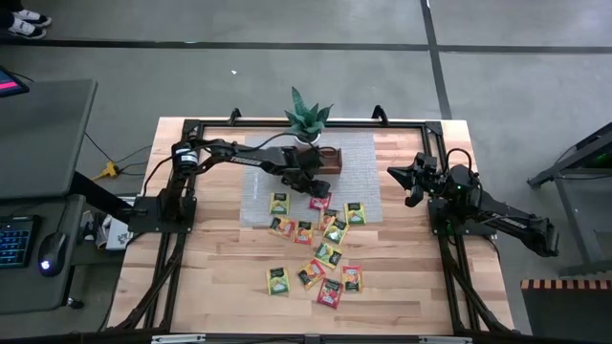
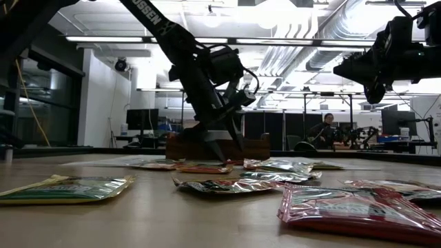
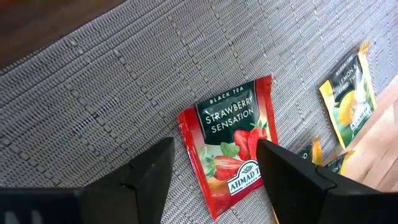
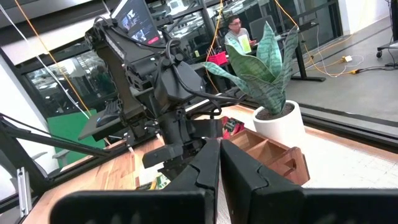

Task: Pick & Place Tea
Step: Put the red tea bag into the left section of the wooden organizer

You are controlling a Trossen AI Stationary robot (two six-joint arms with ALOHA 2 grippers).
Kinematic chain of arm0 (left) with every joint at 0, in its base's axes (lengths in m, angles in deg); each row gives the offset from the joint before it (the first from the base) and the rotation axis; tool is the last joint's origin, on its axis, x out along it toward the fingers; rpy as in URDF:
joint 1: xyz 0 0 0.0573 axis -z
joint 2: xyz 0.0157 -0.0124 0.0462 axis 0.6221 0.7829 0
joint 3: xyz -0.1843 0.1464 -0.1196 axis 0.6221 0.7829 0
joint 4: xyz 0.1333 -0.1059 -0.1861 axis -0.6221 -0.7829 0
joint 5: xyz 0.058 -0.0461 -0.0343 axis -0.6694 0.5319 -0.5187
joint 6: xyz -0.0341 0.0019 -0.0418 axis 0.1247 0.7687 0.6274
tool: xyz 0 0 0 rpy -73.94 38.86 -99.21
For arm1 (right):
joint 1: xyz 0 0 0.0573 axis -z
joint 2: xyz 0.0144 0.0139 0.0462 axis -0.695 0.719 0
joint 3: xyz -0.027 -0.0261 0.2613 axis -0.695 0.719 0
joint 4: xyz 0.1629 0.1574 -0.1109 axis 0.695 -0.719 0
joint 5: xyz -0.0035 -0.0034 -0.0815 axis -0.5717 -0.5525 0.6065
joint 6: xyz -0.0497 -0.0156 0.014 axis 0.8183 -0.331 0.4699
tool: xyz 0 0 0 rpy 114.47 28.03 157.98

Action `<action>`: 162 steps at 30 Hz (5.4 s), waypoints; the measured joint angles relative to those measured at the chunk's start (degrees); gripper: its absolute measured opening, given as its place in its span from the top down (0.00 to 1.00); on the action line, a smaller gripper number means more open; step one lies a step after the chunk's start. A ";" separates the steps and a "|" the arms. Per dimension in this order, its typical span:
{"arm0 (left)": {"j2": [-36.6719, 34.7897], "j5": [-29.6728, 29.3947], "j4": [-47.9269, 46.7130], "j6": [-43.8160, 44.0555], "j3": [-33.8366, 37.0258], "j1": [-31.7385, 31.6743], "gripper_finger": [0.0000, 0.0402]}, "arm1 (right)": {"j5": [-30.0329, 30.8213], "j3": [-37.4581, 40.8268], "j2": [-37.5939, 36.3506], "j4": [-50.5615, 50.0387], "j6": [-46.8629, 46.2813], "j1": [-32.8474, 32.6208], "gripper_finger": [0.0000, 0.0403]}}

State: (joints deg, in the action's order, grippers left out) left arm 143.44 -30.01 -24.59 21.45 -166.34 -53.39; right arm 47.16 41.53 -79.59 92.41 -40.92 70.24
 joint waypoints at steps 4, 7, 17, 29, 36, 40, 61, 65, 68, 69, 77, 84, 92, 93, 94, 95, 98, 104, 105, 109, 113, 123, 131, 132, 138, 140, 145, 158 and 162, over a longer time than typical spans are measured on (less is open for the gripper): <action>0.00 -0.79 -1.21 -0.40 -0.77 0.00 0.43 | -0.01 -0.01 -0.01 0.01 0.00 0.00 0.97; 0.00 -1.21 -2.15 -0.59 -2.04 -0.04 0.43 | 0.00 -0.02 -0.02 0.00 -0.01 0.00 0.97; 0.00 -1.52 -2.37 -0.59 -3.82 0.40 0.43 | 0.00 0.00 -0.02 0.01 -0.01 -0.01 0.97; -0.02 -6.25 -3.67 -0.83 -3.82 2.09 0.43 | 0.00 -0.01 -0.02 0.01 -0.01 -0.02 0.97; -0.07 -7.80 -2.84 -11.02 -3.82 4.57 0.43 | 0.00 0.00 -0.02 0.00 -0.01 -0.02 0.97; -0.09 -9.72 -3.20 -12.47 -3.82 5.35 0.43 | 0.00 -0.01 -0.02 0.00 -0.01 0.00 0.97; -0.11 -9.39 -5.31 -9.21 -6.77 5.61 0.26 | -0.01 -0.01 -0.02 0.00 -0.01 -0.01 0.97; -0.11 -10.67 -9.24 -12.36 -10.18 5.75 0.27 | 0.00 -0.02 -0.02 0.00 0.01 -0.01 0.97; 2.49 -11.41 -12.87 -12.41 -13.81 5.71 0.29 | 0.00 0.00 -0.02 0.02 0.01 0.00 0.97; 3.50 -11.40 -15.22 -12.32 -14.91 5.70 0.29 | 0.00 -0.01 -0.02 0.00 -0.01 -0.01 0.97; 10.85 -9.94 -29.95 -12.24 -28.28 5.66 0.33 | 0.00 -0.02 0.34 0.04 0.01 -0.02 0.97; 12.48 -10.15 -30.48 -11.34 -30.95 5.60 0.33 | 0.00 -0.02 0.39 0.00 -0.01 -0.01 0.97; 13.58 -10.78 -29.65 -9.45 -30.80 5.70 0.33 | 0.00 -0.02 0.39 0.00 -0.01 -0.02 0.97; 13.97 -10.78 -29.88 -9.32 -30.71 5.70 0.33 | 0.00 -0.02 0.39 0.00 -0.01 0.00 0.97; 14.23 -10.73 -31.07 -9.22 -30.50 5.70 0.33 | 0.02 0.00 0.39 0.00 -0.01 0.00 0.97; 14.27 -10.58 -31.52 -9.17 -30.38 5.70 0.33 | 0.00 -0.01 0.39 0.00 -0.01 -0.02 0.97; 14.57 -11.14 -29.80 -8.76 -30.71 5.99 0.33 | 0.00 -0.01 0.39 0.00 -0.01 -0.01 0.97; 15.72 -11.43 -30.14 -7.89 -30.60 6.03 0.33 | -0.03 -0.01 0.46 -0.02 0.01 0.00 0.97; 15.70 -11.33 -30.04 -7.87 -30.60 6.00 0.33 | -0.04 -0.02 0.46 0.01 -0.01 0.00 0.97; 17.11 -11.68 -29.85 -7.67 -30.77 6.08 0.33 | -0.02 -0.02 0.39 0.02 0.01 -0.02 0.97; 17.22 -11.66 -30.41 -7.89 -30.75 6.38 0.33 | -0.02 -0.02 0.39 0.00 -0.01 0.00 0.97; 17.38 -13.40 -30.49 -7.87 -30.63 6.36 0.40 | 0.00 -0.02 0.42 0.00 -0.01 0.00 0.97; 17.38 -13.41 -30.74 -7.87 -30.51 6.29 0.63 | 0.00 -0.02 0.42 0.00 0.00 -0.01 0.97; 17.38 -13.41 -30.72 -7.87 -30.51 6.29 0.65 | 0.00 0.00 0.42 0.00 -0.01 -0.02 0.97; 17.38 -13.25 -30.31 -7.89 -30.51 6.32 0.81 | 0.00 -0.02 0.42 0.00 -0.01 0.00 0.97; 17.38 -13.09 -30.19 -7.89 -30.53 6.32 0.85 | 0.00 -0.02 0.42 0.00 0.00 0.00 0.97; 17.38 -13.01 -30.02 -7.90 -30.53 6.32 0.98 | 0.00 -0.02 0.42 0.00 0.01 0.00 0.97; 17.49 -13.80 -31.28 -9.11 -31.96 6.30 1.00 | 0.02 -0.01 0.42 0.00 0.00 -0.01 0.97; 17.94 -16.38 -34.35 -10.18 -34.78 6.40 1.00 | 0.00 0.00 0.44 0.00 -0.01 0.00 0.97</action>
State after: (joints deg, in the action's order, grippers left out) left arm 161.38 -46.39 -58.94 11.27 -201.13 -46.99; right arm 47.16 41.53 -79.16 92.41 -40.93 70.24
